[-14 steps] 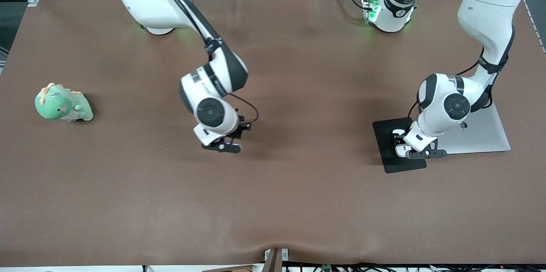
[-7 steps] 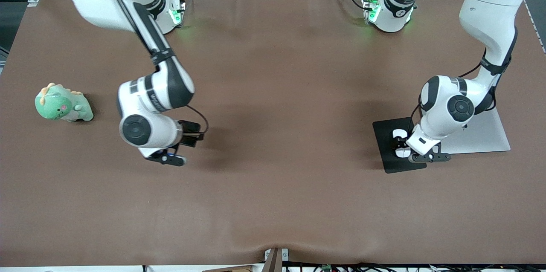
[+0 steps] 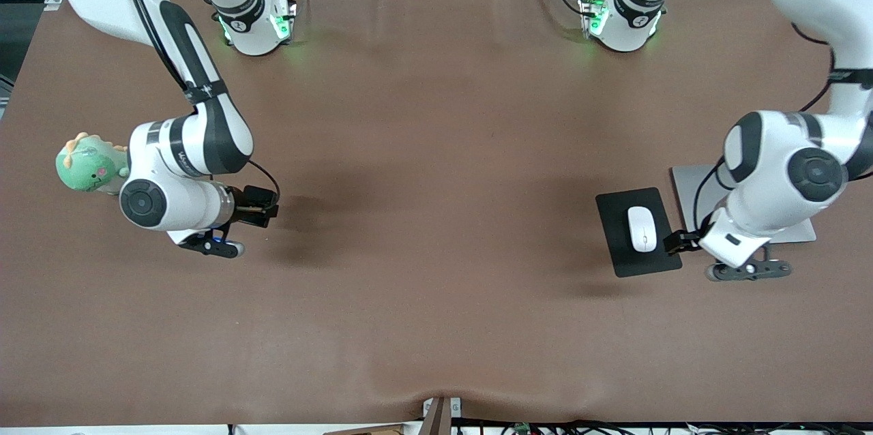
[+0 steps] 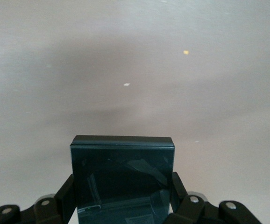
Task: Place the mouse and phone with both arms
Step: 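Open the left gripper on the mousepad while the right gripper lifts the phone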
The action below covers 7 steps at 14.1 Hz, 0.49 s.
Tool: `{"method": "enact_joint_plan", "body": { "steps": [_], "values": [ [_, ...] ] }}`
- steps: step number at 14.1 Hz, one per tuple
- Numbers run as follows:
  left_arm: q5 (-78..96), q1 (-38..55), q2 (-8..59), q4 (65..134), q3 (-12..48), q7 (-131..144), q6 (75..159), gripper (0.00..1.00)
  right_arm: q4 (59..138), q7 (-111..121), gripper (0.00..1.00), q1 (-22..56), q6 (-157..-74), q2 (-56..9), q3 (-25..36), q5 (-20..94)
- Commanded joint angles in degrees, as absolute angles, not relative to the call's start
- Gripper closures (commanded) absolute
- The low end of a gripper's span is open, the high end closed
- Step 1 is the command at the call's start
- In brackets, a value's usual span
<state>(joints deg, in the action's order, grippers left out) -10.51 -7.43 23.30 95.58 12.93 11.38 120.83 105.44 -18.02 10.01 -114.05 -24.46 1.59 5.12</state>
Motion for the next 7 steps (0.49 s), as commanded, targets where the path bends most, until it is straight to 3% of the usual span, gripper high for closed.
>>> {"method": "enact_joint_plan", "body": {
  "steps": [1,3,7],
  "values": [
    [-9.94,-8.09,21.11,86.25,15.64,10.81,105.78,0.0,117.21,-13.99,1.0,6.51,-120.65,-16.98,0.53,2.99],
    [-7.66,-8.52,17.16,83.77,15.56,10.46,100.39,0.0,122.15,-10.56,1.0,3.97,-124.0,-15.03,0.53,2.99],
    [-4.04,-9.76,9.95,84.02,15.64,10.64,97.3,0.0,127.78,-2.3,1.0,-2.1,-128.65,-14.15,0.53,2.99]
  ]
}}
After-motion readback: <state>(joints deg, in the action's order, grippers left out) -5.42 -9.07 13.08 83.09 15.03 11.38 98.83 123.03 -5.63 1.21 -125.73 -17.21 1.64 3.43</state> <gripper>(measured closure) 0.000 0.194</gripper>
